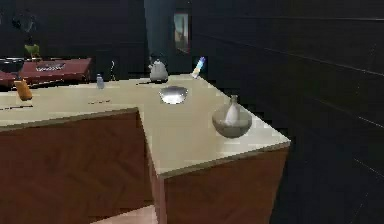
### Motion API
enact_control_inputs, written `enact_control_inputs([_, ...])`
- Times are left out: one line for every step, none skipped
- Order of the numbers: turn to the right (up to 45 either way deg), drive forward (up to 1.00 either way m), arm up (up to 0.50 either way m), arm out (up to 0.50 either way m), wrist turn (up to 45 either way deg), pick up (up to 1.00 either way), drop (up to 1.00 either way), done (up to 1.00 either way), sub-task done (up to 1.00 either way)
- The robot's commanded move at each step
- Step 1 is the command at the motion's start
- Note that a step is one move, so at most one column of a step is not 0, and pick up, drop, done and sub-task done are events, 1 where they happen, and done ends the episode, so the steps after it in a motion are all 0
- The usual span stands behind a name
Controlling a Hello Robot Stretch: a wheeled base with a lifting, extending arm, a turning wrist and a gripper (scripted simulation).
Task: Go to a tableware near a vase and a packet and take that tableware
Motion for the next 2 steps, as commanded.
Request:
enact_control_inputs([-45.0, 0.00, 0.00, 0.00, 0.0, 0.00, 0.00, 0.00, 0.00])
enact_control_inputs([-45.0, 0.00, 0.00, 0.00, 0.0, 0.00, 0.00, 0.00, 0.00])
